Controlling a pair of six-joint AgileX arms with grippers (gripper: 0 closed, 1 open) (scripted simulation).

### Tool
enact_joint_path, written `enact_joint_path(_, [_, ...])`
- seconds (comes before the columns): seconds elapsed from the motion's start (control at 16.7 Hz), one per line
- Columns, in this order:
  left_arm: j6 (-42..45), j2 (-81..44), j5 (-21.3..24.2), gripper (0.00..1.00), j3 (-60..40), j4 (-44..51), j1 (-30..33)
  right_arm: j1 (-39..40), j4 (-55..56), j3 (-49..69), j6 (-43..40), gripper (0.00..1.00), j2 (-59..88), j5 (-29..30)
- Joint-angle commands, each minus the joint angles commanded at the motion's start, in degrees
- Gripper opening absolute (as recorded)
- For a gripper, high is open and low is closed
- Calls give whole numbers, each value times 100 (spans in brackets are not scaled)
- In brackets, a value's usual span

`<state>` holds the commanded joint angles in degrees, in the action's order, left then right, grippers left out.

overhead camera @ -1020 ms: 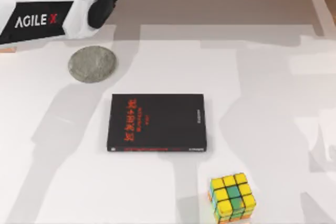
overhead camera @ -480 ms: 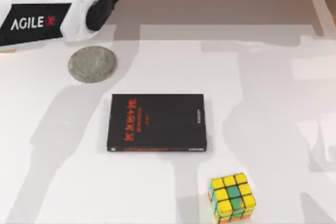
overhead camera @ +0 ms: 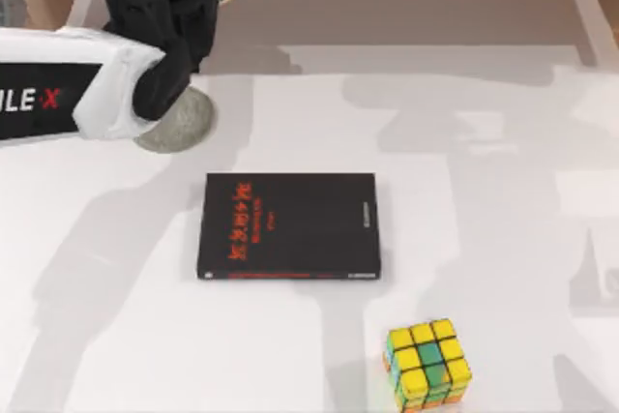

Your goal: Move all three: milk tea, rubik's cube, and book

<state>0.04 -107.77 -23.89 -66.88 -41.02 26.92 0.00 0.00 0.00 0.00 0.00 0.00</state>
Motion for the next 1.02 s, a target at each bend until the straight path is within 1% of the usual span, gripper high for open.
enact_joint_path(0.3, [5,38,-16,0,41,-40,-9,0,0,0,0,100,0,0])
enact_joint_path(0.42, [-155,141,152,0,233,-245,13,0,0,0,0,100,0,0])
enact_joint_path(0.66, [-470,186,664,0,1053,-1029,41,0,0,0,0,100,0,0])
enact_joint_path(0.78, [-466,-5,831,0,1423,-1362,-78,0,0,0,0,100,0,0])
enact_joint_path(1.02, [-249,-493,938,0,1777,-1743,-608,0,0,0,0,100,0,0])
